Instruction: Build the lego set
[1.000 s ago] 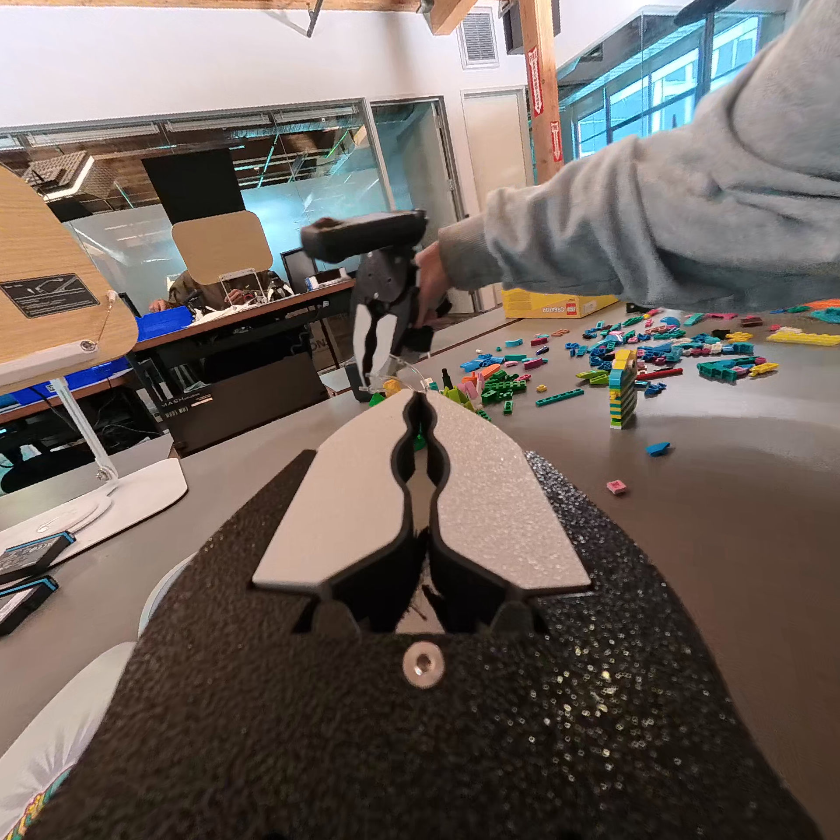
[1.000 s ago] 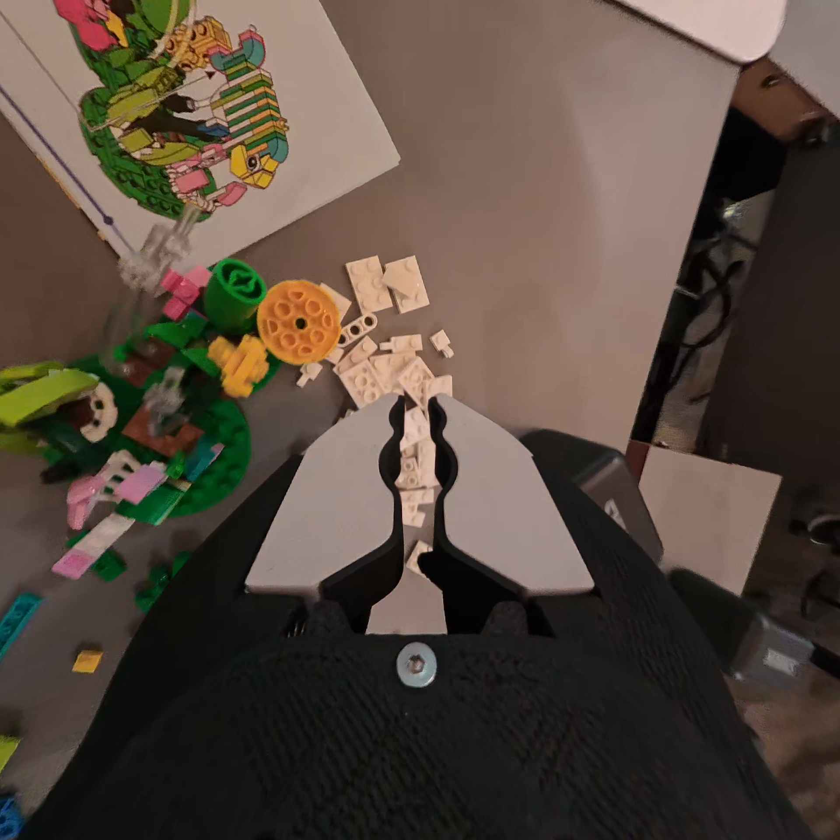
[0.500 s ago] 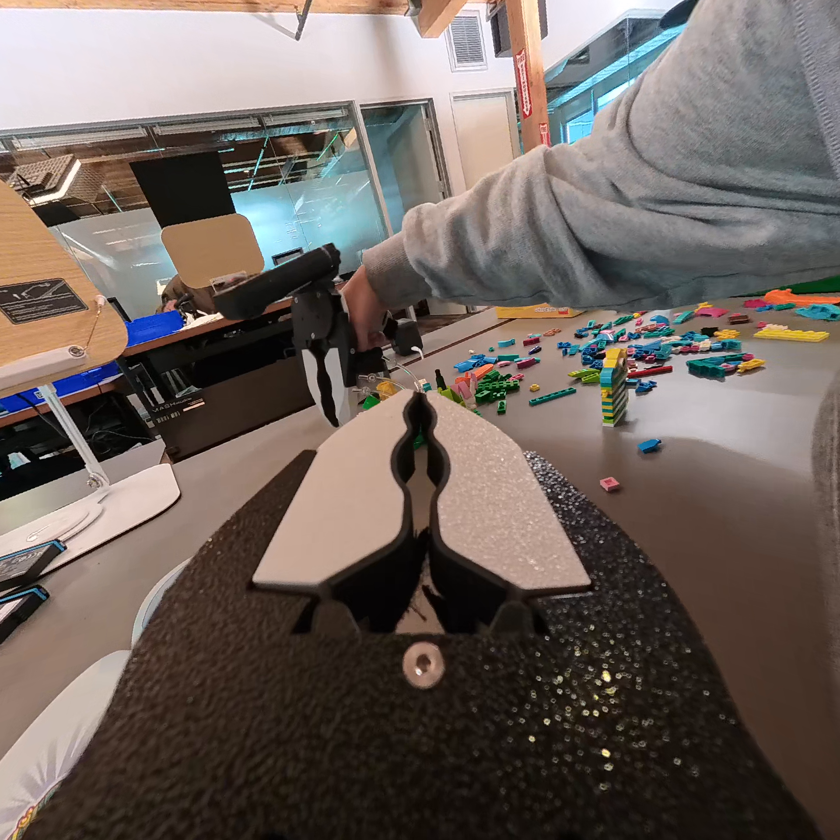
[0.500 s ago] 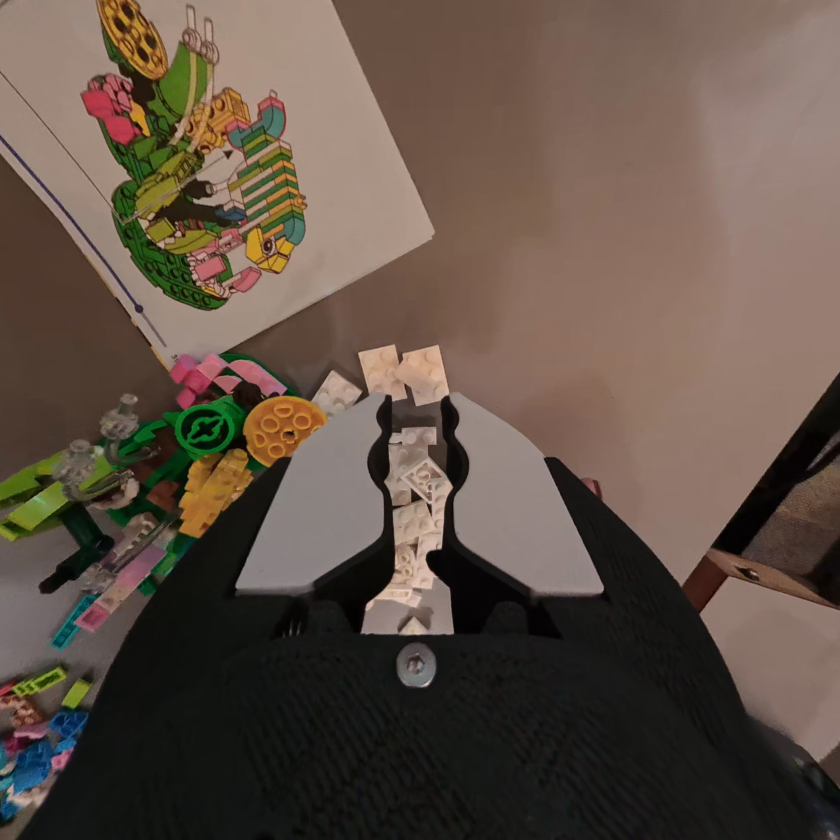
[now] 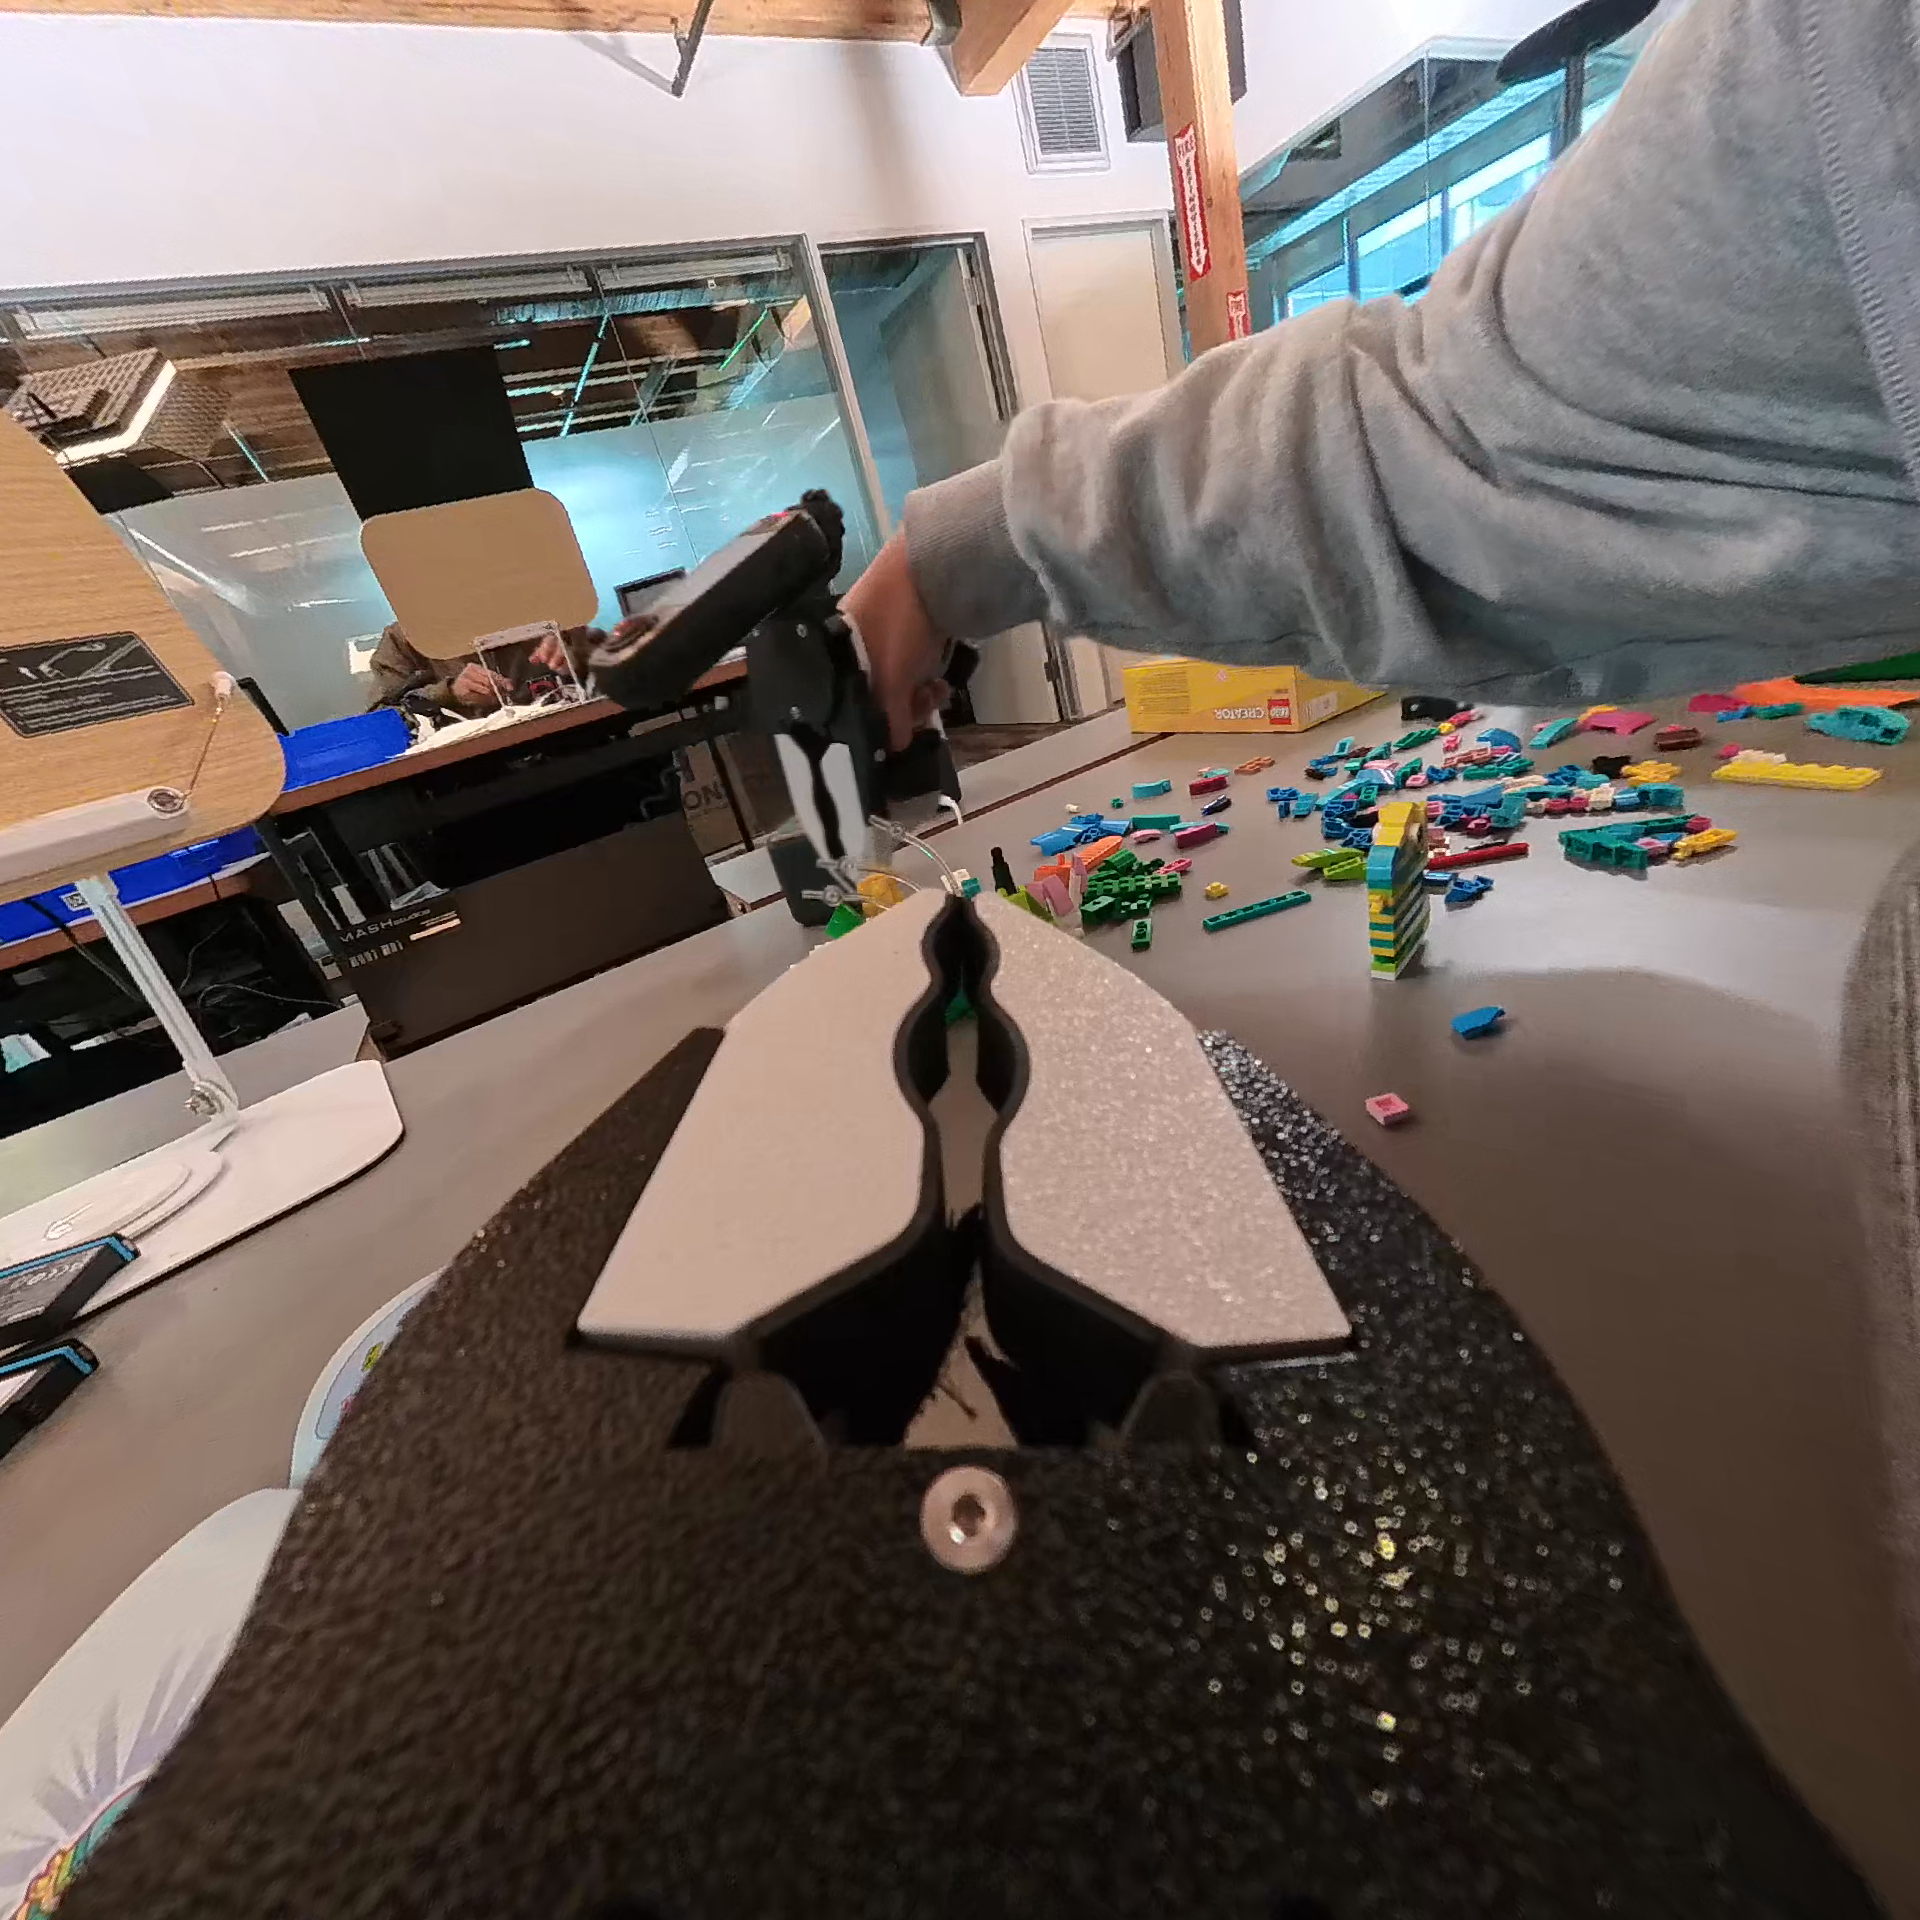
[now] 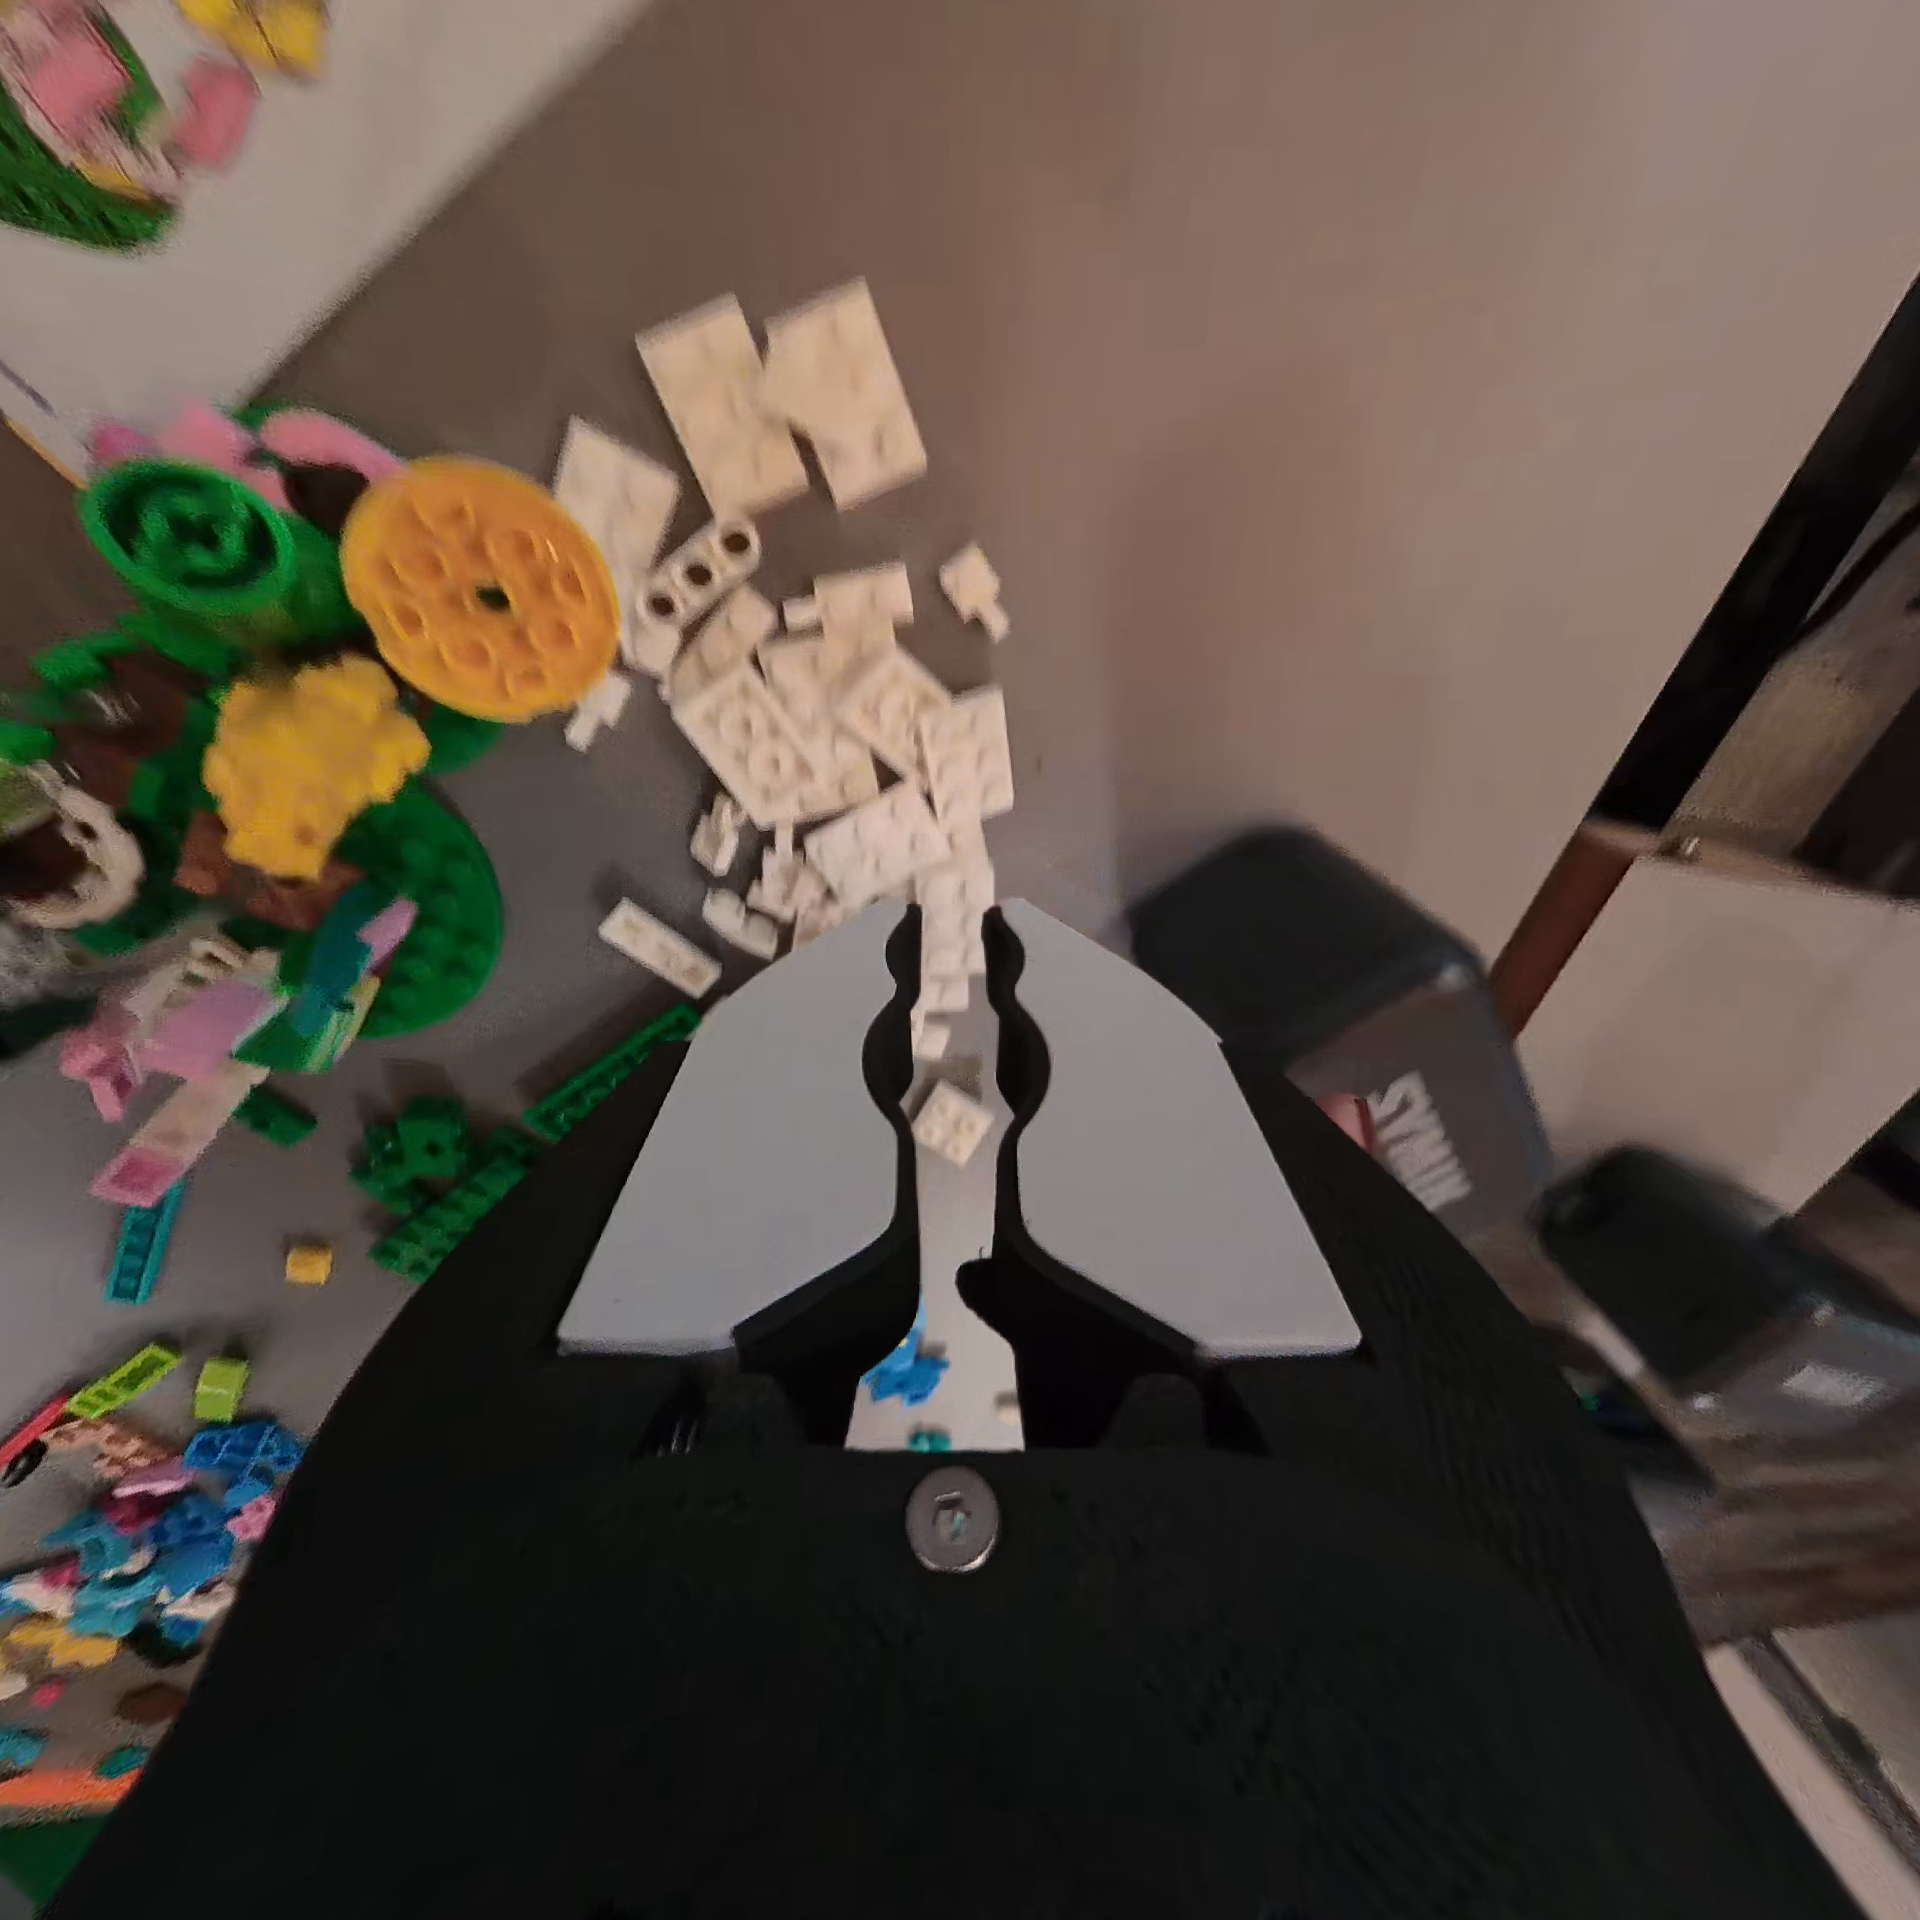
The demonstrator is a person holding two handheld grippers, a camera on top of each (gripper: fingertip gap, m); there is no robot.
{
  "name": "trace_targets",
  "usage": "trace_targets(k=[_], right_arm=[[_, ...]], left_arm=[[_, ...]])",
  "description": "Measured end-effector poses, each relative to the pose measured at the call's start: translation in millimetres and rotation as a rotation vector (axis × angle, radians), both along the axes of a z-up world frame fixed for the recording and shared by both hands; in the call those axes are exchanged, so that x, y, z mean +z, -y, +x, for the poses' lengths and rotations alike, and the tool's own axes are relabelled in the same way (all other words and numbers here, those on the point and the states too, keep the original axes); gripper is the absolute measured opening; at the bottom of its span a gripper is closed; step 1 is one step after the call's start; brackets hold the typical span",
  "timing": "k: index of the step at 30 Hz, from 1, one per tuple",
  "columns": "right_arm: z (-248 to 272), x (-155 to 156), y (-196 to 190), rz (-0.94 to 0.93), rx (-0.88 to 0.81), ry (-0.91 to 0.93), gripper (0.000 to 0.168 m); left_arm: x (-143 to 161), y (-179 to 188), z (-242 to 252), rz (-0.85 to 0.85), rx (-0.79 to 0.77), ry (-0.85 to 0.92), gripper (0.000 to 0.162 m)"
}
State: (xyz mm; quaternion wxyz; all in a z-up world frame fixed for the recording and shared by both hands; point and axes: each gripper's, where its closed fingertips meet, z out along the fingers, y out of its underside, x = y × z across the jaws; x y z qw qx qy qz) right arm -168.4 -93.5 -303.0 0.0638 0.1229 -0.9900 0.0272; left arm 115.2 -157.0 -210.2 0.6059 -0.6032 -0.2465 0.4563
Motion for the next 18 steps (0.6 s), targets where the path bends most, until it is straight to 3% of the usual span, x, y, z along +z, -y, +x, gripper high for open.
trace_targets(k=[7, 14, 18], right_arm=[[19, -10, -21, -0.122, -0.025, 0.109, 0.01], [8, -18, -56, -0.023, -0.064, 0.024, 0.009], [19, -12, -49, -0.116, -0.063, 0.061, 0.009]], left_arm=[[-1, 0, -1, -0.003, 0.001, -0.002, 0.0], [-1, 0, -1, -0.009, 0.002, -0.003, 0.0], [-1, 0, -1, -0.007, 0.001, -0.005, 0.0]])
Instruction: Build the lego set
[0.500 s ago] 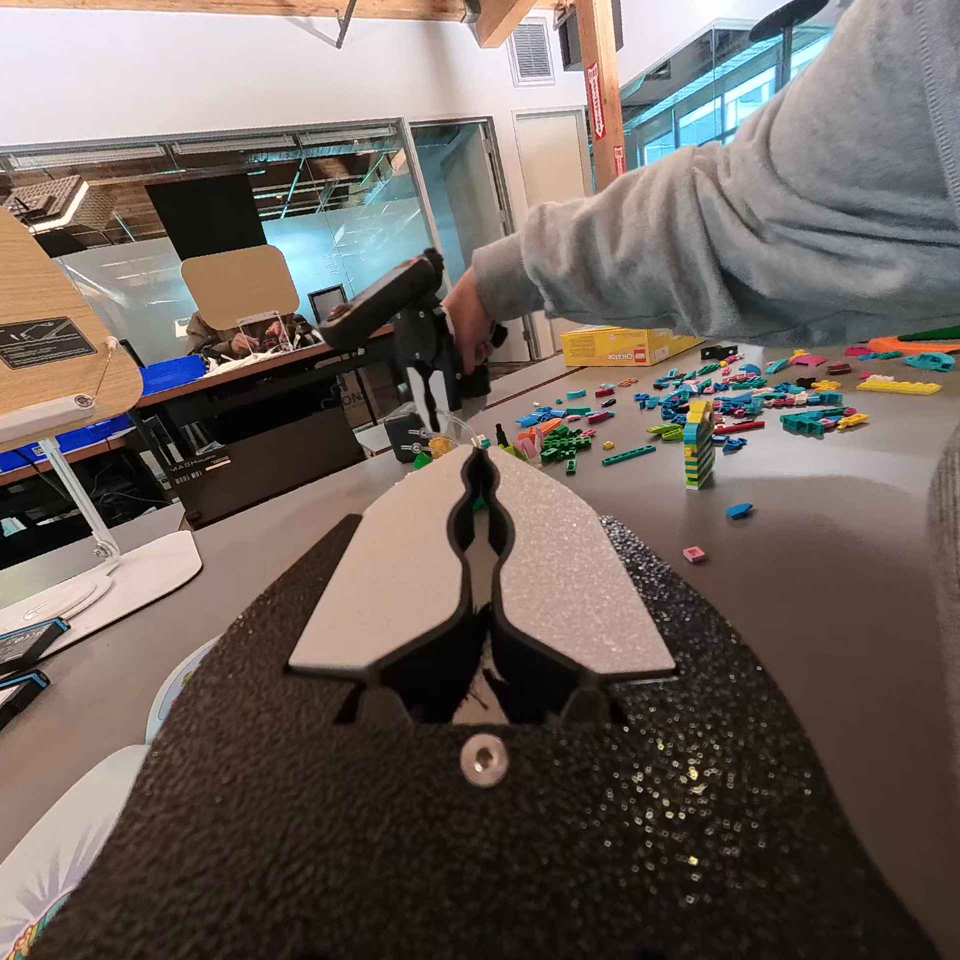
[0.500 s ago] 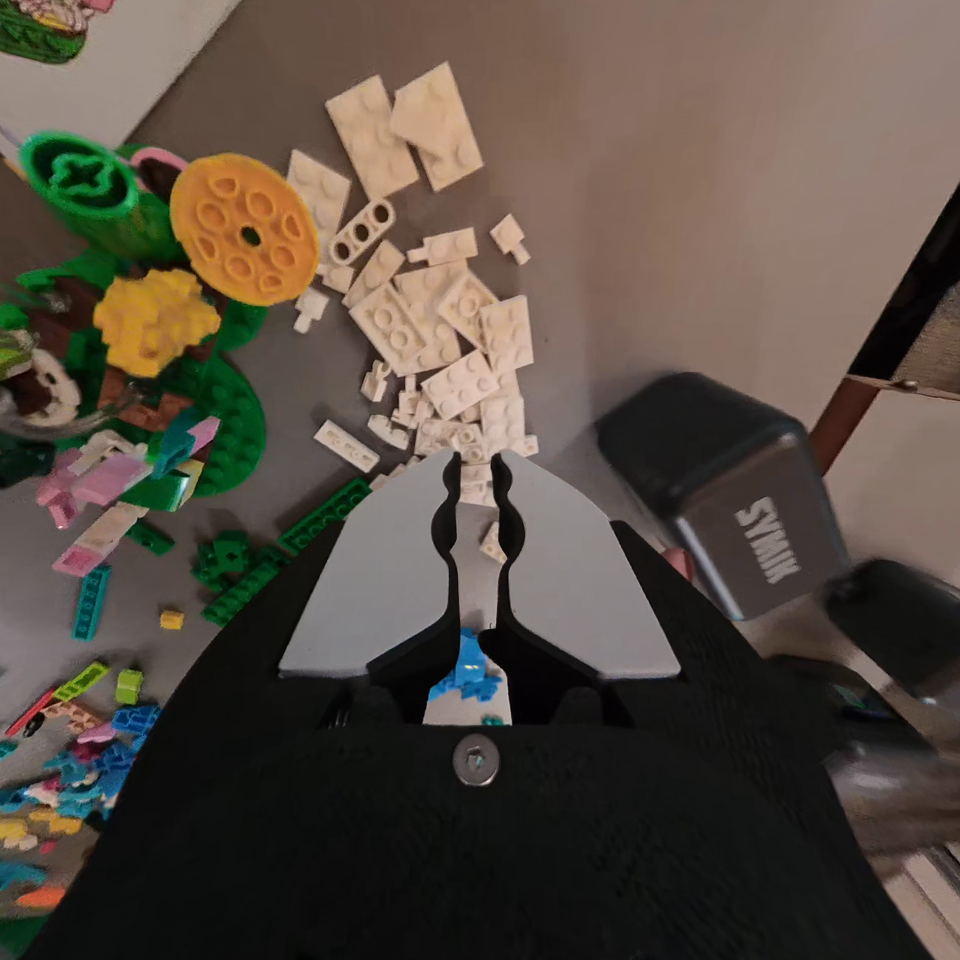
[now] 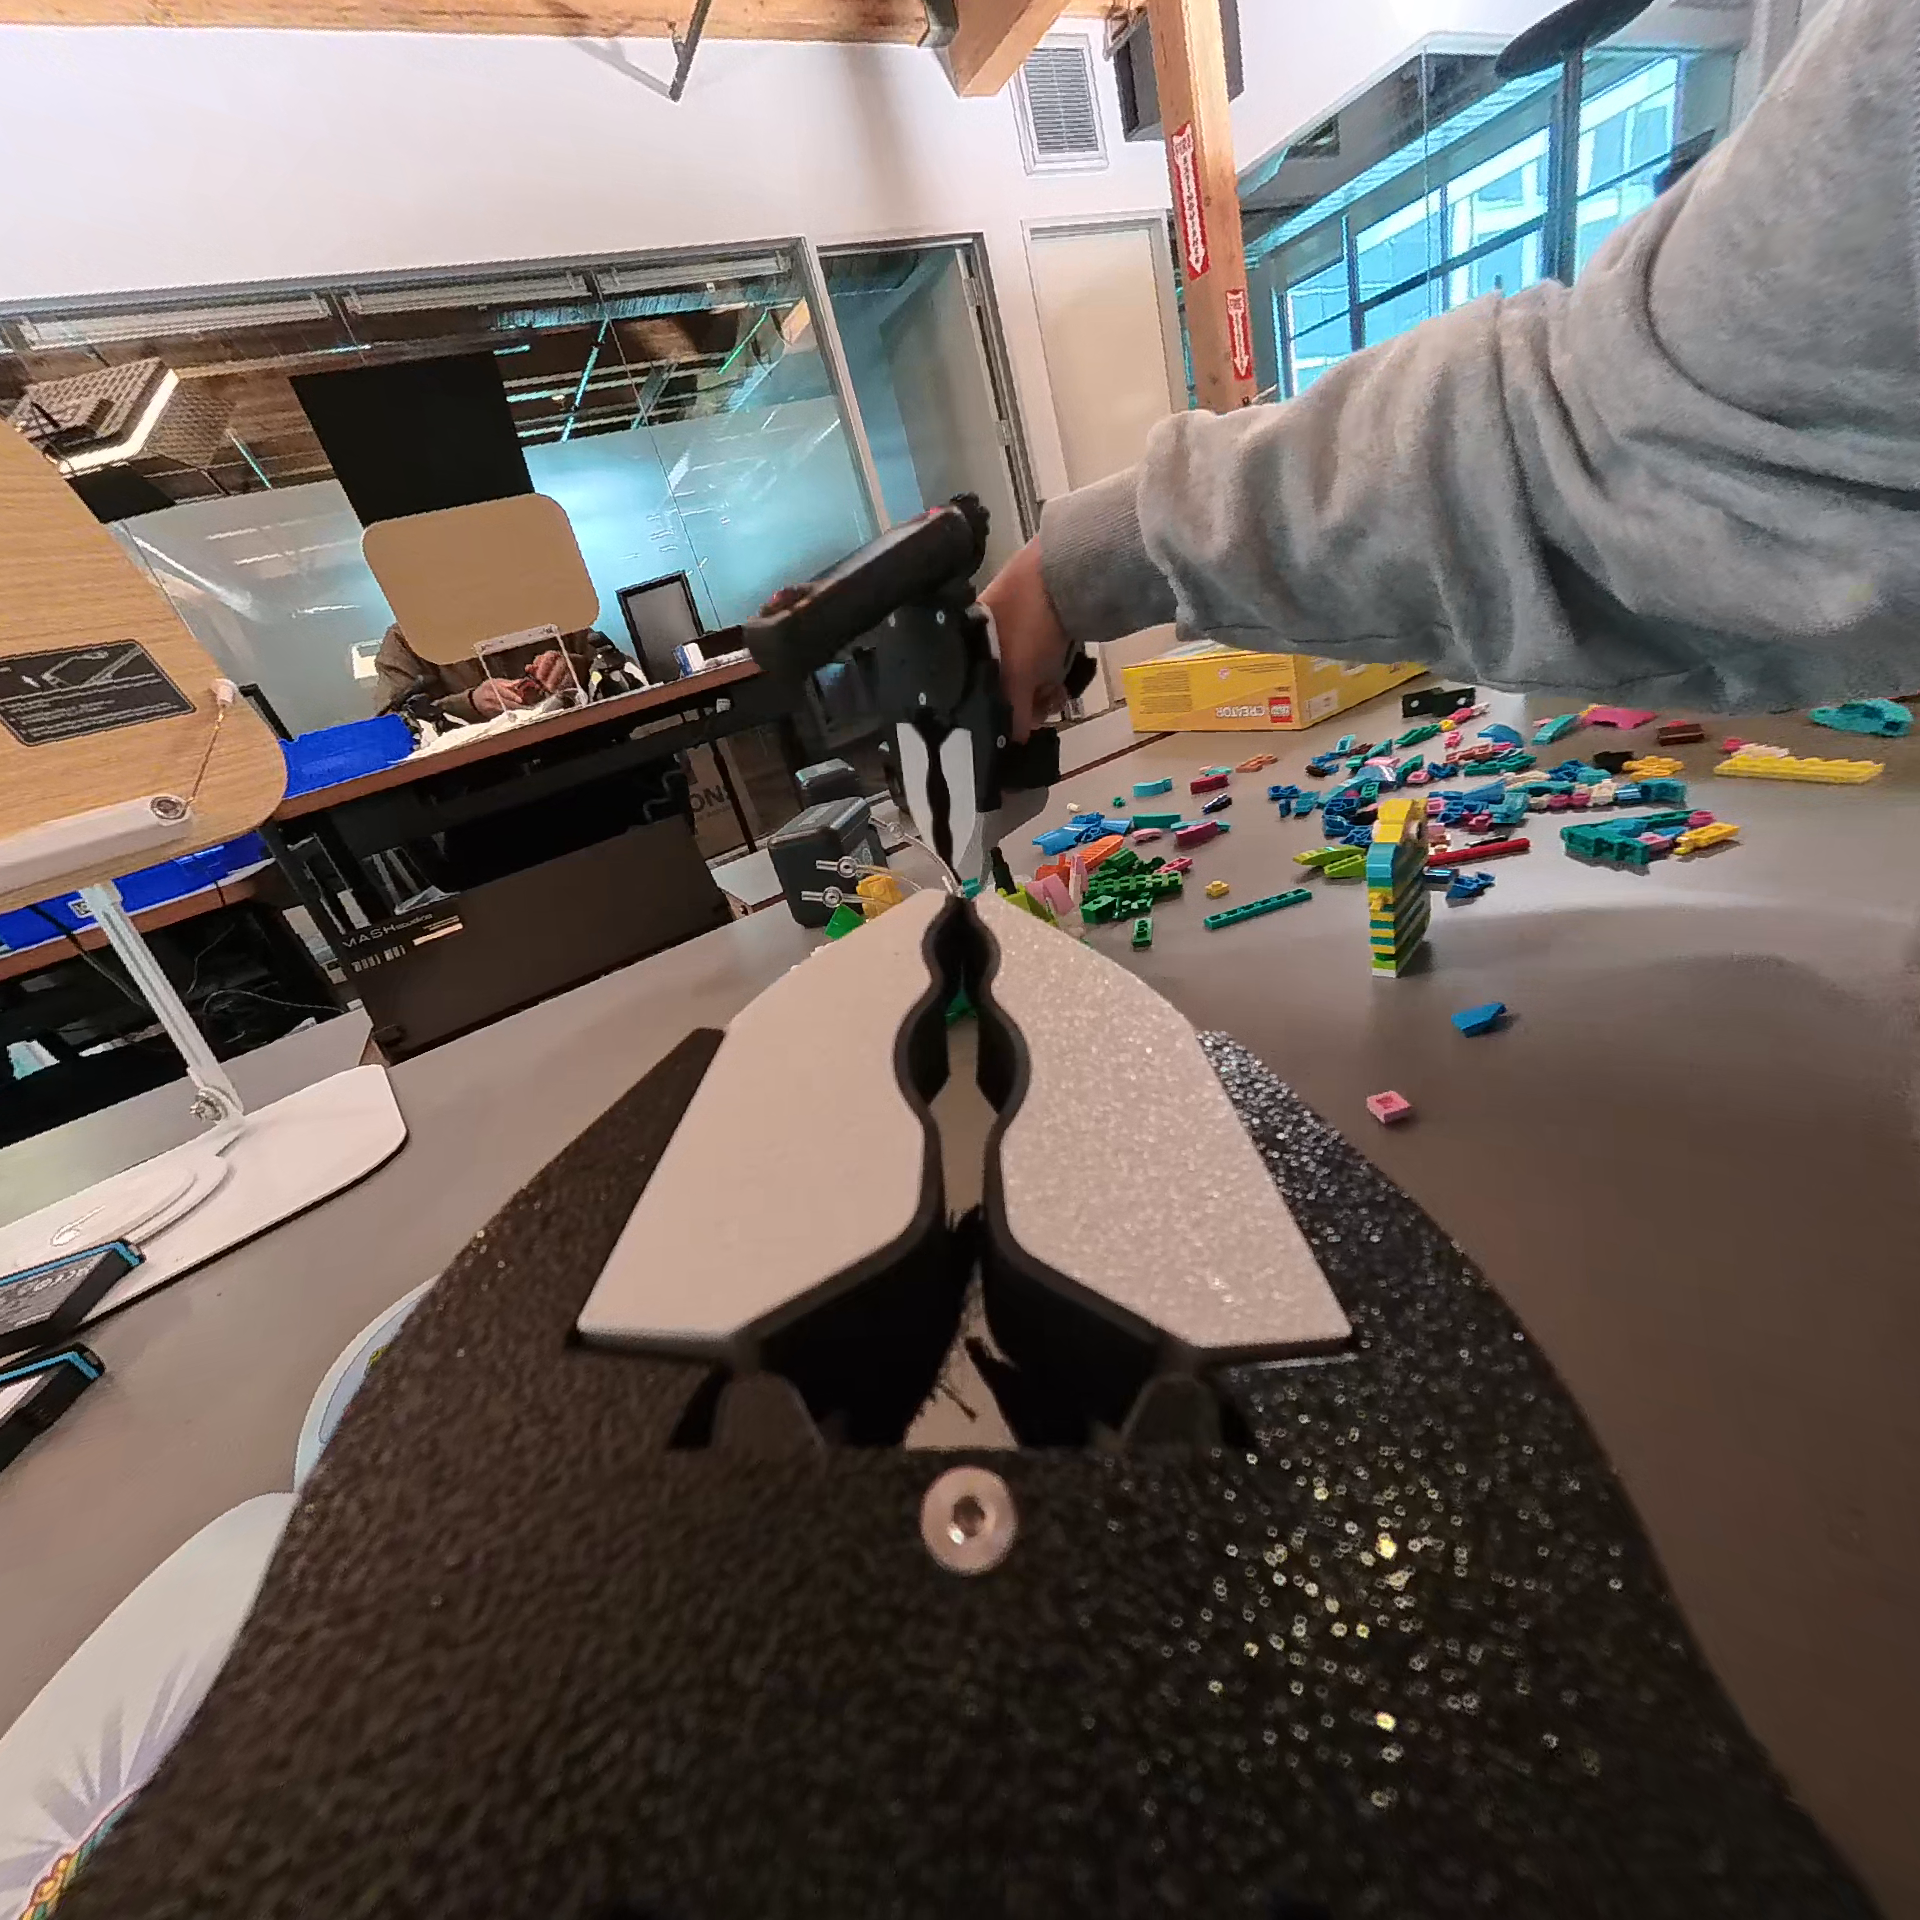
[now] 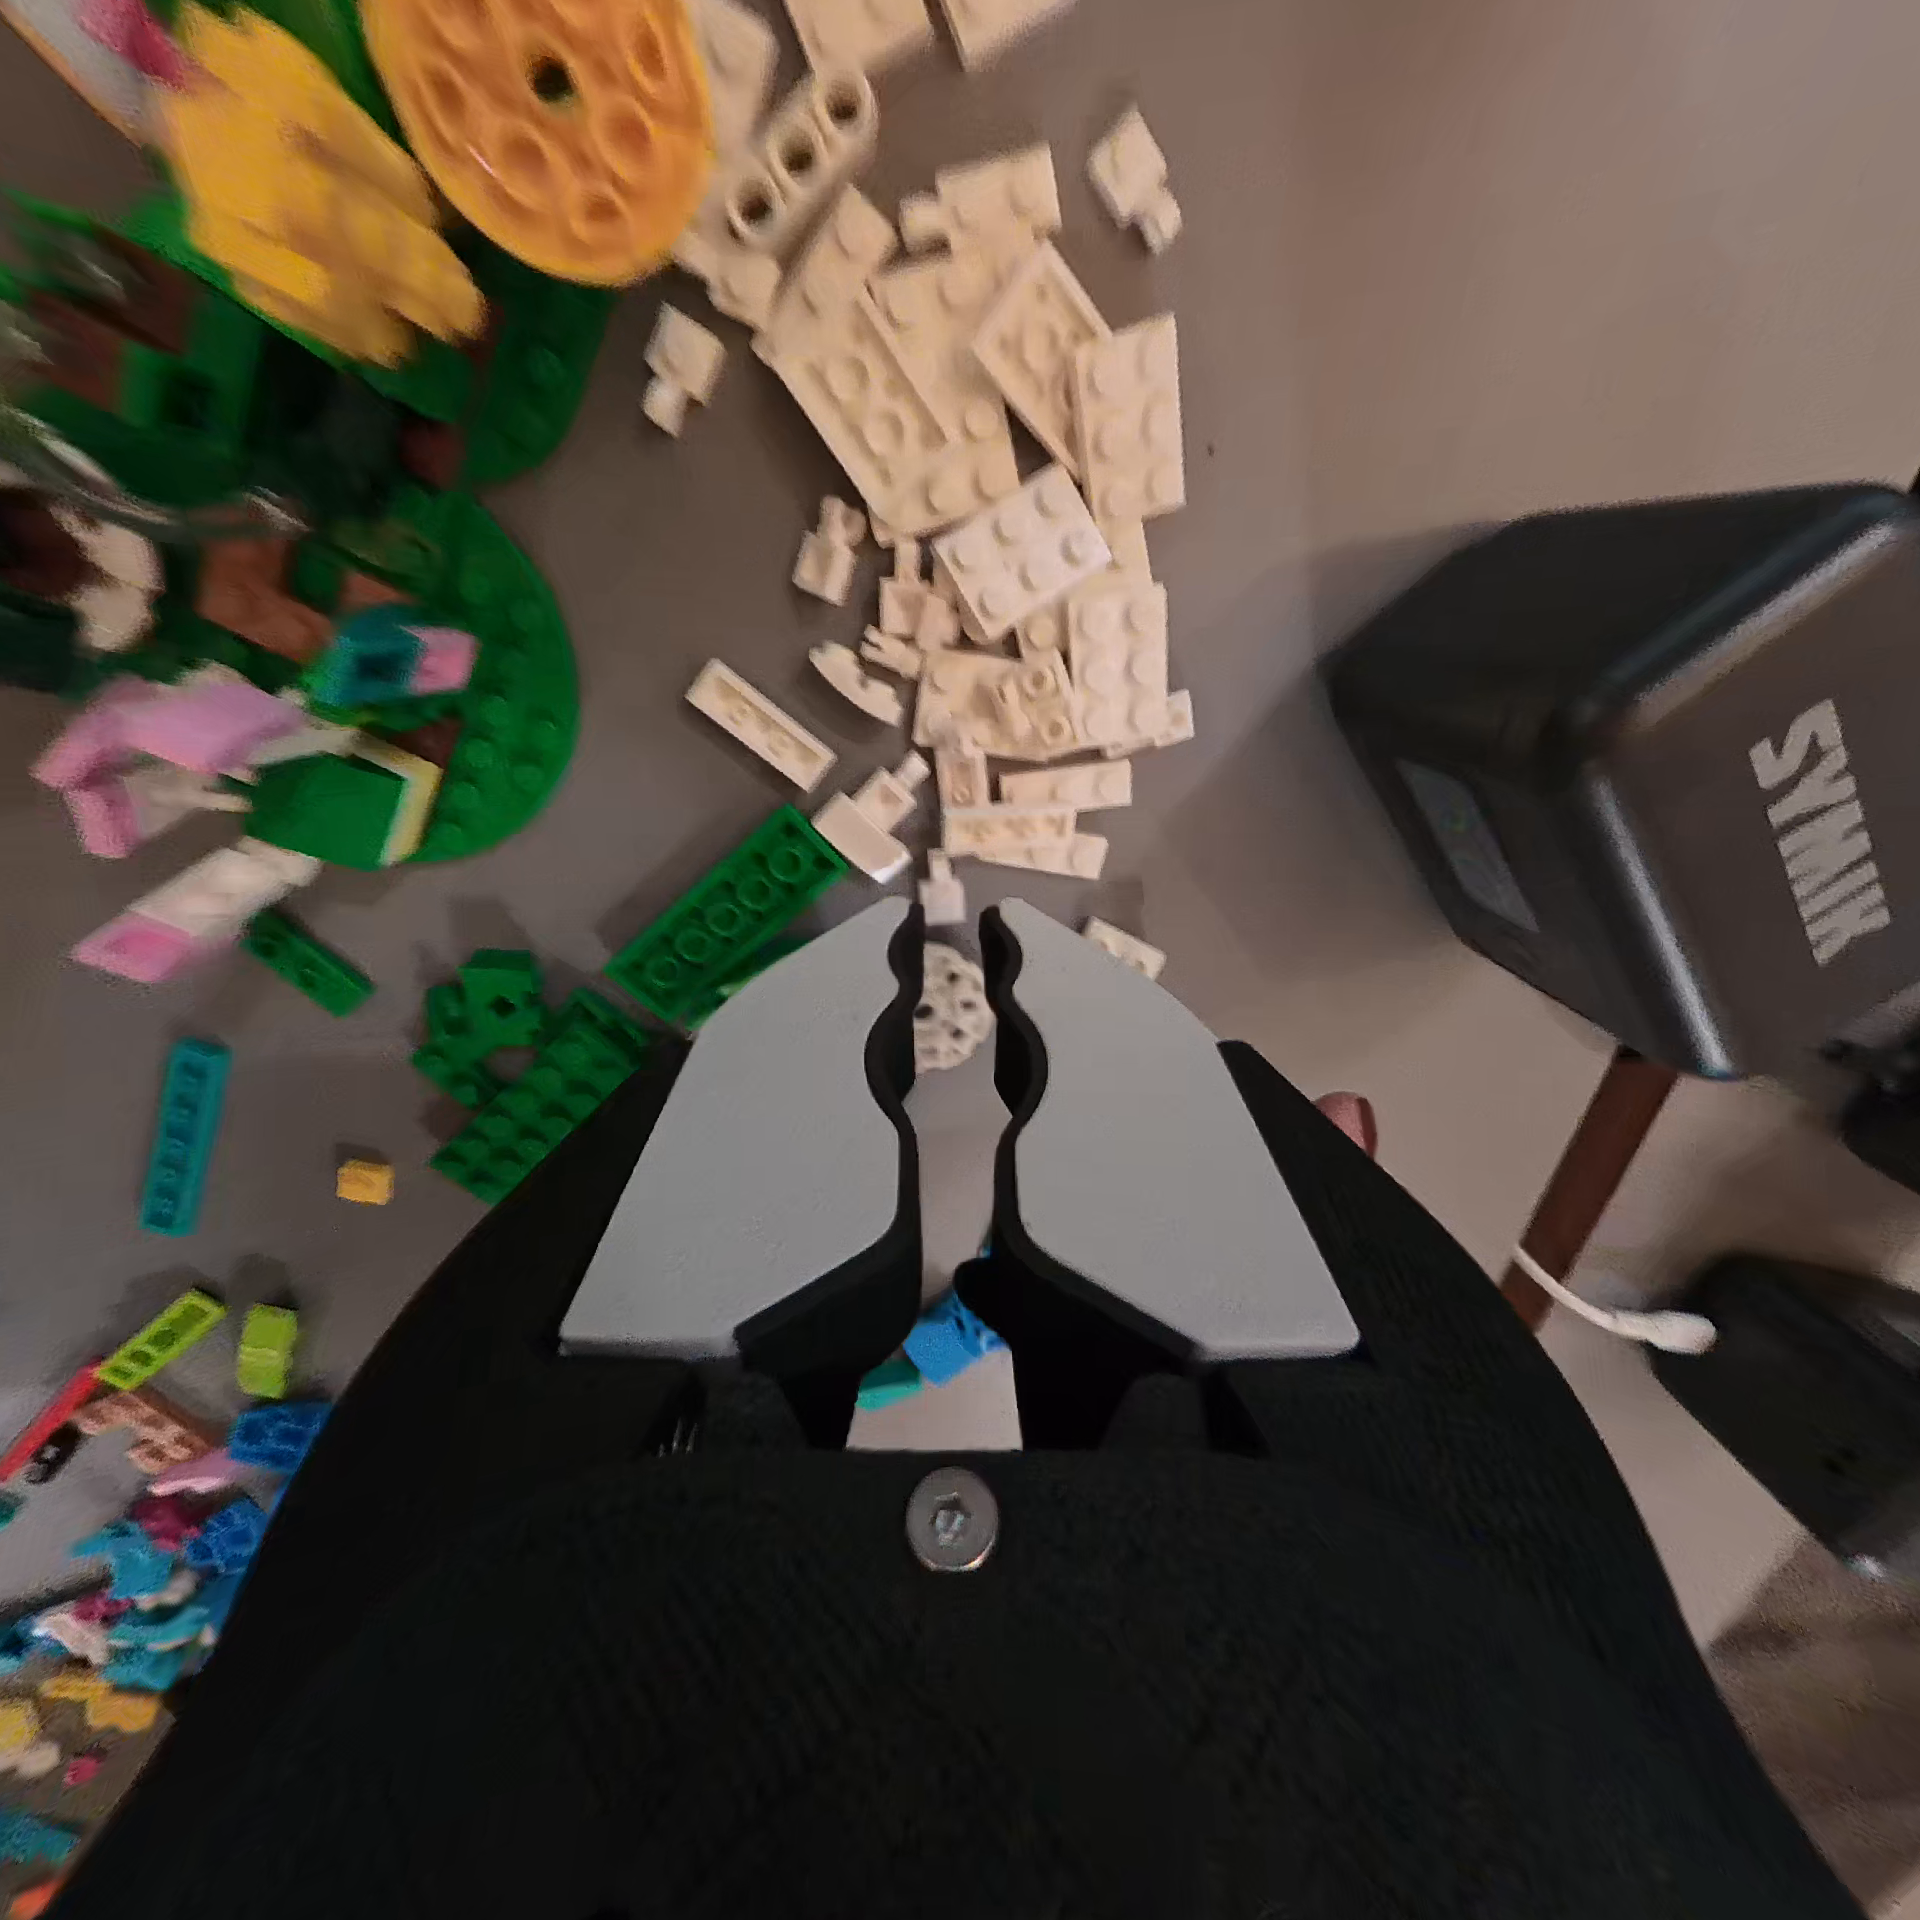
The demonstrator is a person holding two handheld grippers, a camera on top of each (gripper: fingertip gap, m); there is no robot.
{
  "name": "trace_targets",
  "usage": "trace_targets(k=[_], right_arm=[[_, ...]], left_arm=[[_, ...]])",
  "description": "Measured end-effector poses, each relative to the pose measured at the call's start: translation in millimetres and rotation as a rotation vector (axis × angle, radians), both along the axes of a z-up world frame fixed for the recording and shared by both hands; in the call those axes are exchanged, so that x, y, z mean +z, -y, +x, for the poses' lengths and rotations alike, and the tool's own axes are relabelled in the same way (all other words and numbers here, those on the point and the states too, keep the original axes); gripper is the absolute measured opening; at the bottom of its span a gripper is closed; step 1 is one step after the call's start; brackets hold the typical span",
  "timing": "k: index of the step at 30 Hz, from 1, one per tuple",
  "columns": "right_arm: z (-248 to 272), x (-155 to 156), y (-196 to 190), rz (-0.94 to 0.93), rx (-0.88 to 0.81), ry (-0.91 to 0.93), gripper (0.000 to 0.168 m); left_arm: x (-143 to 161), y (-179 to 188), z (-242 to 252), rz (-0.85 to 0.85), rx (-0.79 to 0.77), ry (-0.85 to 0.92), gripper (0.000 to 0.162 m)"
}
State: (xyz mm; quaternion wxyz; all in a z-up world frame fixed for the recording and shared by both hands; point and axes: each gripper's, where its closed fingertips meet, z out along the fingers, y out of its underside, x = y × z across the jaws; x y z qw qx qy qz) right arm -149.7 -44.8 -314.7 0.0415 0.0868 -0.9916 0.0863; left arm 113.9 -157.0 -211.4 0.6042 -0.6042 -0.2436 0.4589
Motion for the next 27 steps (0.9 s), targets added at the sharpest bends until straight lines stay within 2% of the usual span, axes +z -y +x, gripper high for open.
trace_targets(k=[6, 13, 18, 21, 27], right_arm=[[26, 4, 23, -0.137, 0.121, 0.057, 0.013], [23, -3, 12, -0.022, 0.136, 0.044, 0.022], [8, -1, 2, -0.007, 0.104, 0.001, 0.015], [1, -5, 3, -0.012, 0.076, -0.041, 0.001], [13, -9, -4, 0.011, 0.047, 0.065, 0.004]], left_arm=[[0, 0, 0, 0.0, 0.0, -0.002, 0.0], [0, 1, -1, 0.004, -0.001, -0.002, 0.0], [0, 2, -1, 0.009, -0.003, 0.0, 0.0], [0, 2, -1, 0.01, -0.003, -0.001, 0.0], [1, 3, -1, 0.018, -0.004, 0.001, 0.0]])
